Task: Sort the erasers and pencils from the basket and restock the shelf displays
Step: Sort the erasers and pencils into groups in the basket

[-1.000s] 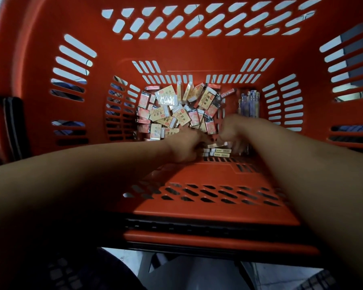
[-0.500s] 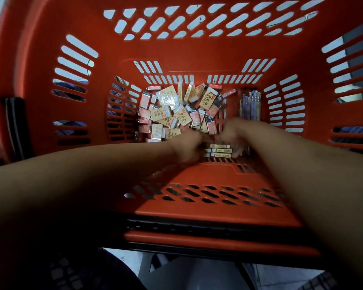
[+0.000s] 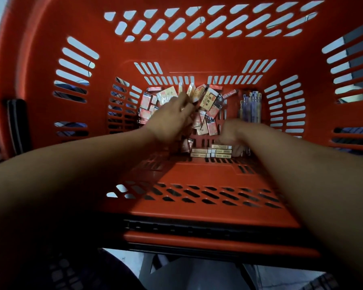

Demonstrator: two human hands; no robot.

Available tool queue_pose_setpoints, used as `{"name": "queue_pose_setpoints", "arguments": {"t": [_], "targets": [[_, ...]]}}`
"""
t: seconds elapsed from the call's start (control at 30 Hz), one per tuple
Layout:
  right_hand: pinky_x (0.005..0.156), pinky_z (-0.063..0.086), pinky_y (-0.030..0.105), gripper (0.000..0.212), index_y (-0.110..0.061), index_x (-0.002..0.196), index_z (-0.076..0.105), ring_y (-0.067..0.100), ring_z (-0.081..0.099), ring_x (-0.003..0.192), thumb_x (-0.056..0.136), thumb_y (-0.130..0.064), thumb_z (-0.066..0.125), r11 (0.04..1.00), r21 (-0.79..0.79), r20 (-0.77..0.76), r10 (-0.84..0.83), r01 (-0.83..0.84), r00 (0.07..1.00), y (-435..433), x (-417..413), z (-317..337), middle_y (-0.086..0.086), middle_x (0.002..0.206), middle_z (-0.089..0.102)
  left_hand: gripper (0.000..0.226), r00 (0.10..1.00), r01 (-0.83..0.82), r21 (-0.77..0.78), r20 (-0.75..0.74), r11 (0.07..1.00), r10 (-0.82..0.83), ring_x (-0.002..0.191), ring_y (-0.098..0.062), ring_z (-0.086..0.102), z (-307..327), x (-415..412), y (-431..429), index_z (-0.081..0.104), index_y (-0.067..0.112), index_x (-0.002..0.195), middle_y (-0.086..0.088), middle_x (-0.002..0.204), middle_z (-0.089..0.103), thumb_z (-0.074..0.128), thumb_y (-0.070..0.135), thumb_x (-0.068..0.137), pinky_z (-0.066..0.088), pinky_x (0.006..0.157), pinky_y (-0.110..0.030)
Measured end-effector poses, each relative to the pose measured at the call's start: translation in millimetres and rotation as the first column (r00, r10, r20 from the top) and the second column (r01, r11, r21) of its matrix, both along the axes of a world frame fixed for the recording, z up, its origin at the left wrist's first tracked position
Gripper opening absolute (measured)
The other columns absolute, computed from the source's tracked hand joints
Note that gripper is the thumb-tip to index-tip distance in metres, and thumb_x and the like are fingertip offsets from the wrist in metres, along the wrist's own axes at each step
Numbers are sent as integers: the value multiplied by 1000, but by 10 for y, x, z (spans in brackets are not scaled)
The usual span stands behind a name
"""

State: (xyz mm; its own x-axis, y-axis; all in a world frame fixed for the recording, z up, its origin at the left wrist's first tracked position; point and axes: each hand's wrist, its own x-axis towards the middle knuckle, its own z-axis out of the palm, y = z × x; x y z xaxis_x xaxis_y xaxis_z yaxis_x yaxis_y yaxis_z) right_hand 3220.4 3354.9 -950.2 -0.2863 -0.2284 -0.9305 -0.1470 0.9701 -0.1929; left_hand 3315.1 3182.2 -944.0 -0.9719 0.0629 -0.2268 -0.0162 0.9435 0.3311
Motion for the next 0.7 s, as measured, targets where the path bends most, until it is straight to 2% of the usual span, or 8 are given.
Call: {"name": "queue_pose_setpoints", "arguments": {"t": [0.1, 0.17, 0.27, 0.37, 0.47, 0.57, 0.7], "targets": [[86, 61, 45, 42, 4, 127, 57, 35, 71, 93, 98, -27, 64, 999, -32, -15, 12, -13, 1000, 0, 9, 48, 20, 109, 64, 43, 988, 113, -166, 124, 980, -93, 121, -33, 47, -98, 3, -241, 50, 12, 142, -12, 141, 44, 57, 24, 100, 47, 90, -43], [93, 57, 41, 42, 2, 127, 58, 34, 67, 104, 99, -28, 62, 998, -52, -23, 21, -23, 999, 2, 8, 66, 20, 119, 64, 39, 985, 105, -132, 150, 986, -85, 118, -34, 49, -129, -13, -334, 51, 15, 139, -12, 136, 47, 51, 27, 102, 45, 89, -41], [91, 57, 38, 38, -2, 127, 61, 32, 67, 103, 99, -27, 62, 998, -62, -18, 21, -22, 1000, -3, 9, 89, 18, 121, 65, 24, 997, 65, -62, 42, 996, -63, 101, -29, 53, -136, -62, -313, 50, 24, 121, -7, 113, 54, 44, 41, 104, 40, 79, -38], [88, 59, 44, 36, -3, 124, 61, 35, 69, 97, 97, -26, 65, 997, -78, 10, 3, -2, 1000, 2, 11, 115, 18, 117, 65, 25, 986, 162, -148, -8, 976, -165, 97, -29, 54, -69, -87, -316, 49, 23, 116, -8, 111, 56, 43, 44, 105, 41, 78, -40], [83, 61, 47, 37, -3, 123, 62, 37, 71, 91, 96, -27, 66, 997, -74, 18, -4, 6, 1000, 4, 17, 140, 18, 111, 66, 30, 973, 228, -157, 14, 961, -228, 106, -35, 53, -42, -87, -373, 53, 12, 129, -16, 124, 53, 49, 30, 105, 48, 81, -47], [89, 58, 42, 36, -4, 123, 63, 36, 69, 100, 97, -28, 64, 995, -97, 11, 6, -5, 1000, 0, 19, 171, 18, 115, 67, 42, 941, 338, -175, 39, 925, -337, 103, -43, 56, -12, -136, -509, 52, 2, 138, -22, 126, 56, 60, 15, 99, 52, 73, -49], [92, 55, 39, 40, -4, 126, 62, 36, 66, 108, 98, -32, 63, 994, -107, 6, 9, -8, 1000, -9, 24, 222, 19, 119, 66, 49, 926, 375, -146, 95, 915, -364, 104, -43, 62, 34, -150, -573, 53, -2, 139, -23, 121, 63, 62, 22, 97, 54, 80, -48]]}}
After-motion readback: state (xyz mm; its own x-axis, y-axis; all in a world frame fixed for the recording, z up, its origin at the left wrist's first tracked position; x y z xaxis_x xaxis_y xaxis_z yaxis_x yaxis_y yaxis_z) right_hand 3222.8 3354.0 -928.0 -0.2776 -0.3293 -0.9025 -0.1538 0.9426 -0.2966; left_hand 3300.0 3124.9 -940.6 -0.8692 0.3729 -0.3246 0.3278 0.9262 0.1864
